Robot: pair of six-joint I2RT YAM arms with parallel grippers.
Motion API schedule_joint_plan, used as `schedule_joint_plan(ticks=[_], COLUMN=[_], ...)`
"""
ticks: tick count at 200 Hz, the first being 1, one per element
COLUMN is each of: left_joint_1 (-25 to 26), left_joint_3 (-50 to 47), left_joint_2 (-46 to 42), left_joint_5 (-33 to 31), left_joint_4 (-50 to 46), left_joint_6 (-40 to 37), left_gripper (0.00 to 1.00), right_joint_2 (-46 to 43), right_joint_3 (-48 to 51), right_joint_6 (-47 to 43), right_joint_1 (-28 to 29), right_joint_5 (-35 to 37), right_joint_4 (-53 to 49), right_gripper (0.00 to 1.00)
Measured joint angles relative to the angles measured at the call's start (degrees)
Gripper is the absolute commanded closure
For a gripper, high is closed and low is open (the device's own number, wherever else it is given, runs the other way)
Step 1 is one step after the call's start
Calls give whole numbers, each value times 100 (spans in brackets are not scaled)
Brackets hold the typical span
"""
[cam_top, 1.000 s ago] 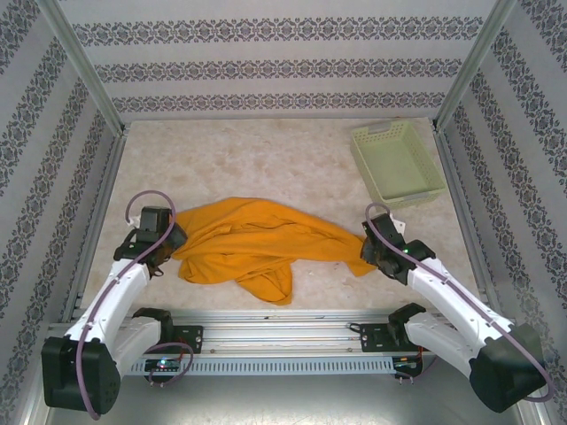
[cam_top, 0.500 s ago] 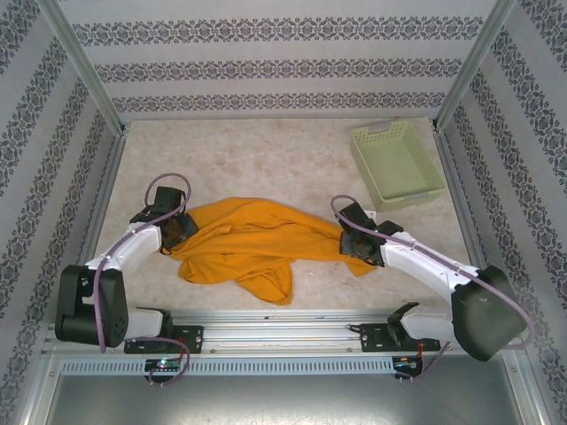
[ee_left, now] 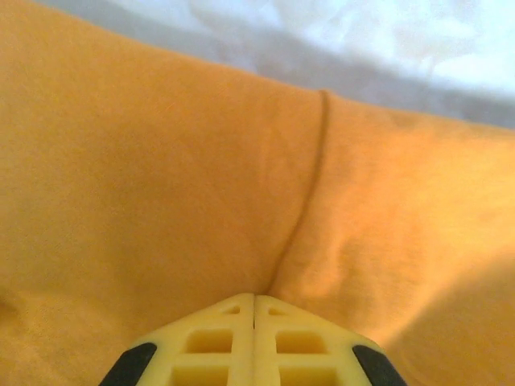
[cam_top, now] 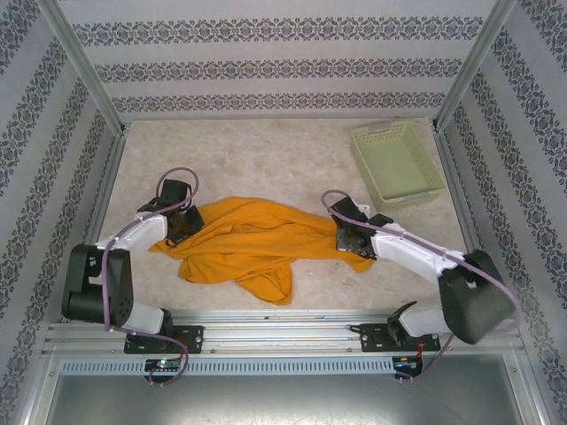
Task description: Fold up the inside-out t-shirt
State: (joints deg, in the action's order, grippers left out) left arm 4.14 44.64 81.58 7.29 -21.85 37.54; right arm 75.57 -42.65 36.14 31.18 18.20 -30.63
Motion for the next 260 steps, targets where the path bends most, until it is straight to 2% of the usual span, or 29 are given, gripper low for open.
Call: schedule_joint_plan(ticks=[33,60,76,97,111,141,176,191,204,243,260], left_joint_1=[0,0,4,216,645,1537,1628,1628,1628,1606,1532], left_joint_3=[125,365,535,745,796,802,802,811,826,909,1178], left_joint_2=[-1064,-1910,-2142,-1930,-1541,-669,-129,83,306,734,721], left_joint_5=[-68,-223,-262,-210,-232,-328,-846,-1045,-1165,-1338,-1397], left_joint_4=[-101,-254,-393,-584,-660,-896,-1060,-1082,-1082,-1119,-1276], left_joint_6=[2,-2,-24,-186,-326,-479,-479,-481,-485,-498,-522], left_gripper=[100,100,79,61,54,50,45,47,54,99,100], right_joint_2=[-1217,-1834,-2020,-2079,-2079,-2081,-2103,-2144,-2170,-2192,-2208], right_joint_3=[-79,-138,-153,-153,-146,-52,129,175,190,192,192], right_joint_6=[-284,-459,-505,-507,-503,-461,-437,-413,-374,-350,-352], right_joint_1=[-107,-160,-221,-221,-221,-221,-221,-221,-221,-221,-216], right_joint_5=[197,284,284,251,184,61,-81,-120,-140,-201,-256], right_joint_4=[-103,-234,-304,-387,-389,-382,-387,-387,-385,-387,-391], right_gripper=[100,100,100,100,100,100,100,100,100,100,100])
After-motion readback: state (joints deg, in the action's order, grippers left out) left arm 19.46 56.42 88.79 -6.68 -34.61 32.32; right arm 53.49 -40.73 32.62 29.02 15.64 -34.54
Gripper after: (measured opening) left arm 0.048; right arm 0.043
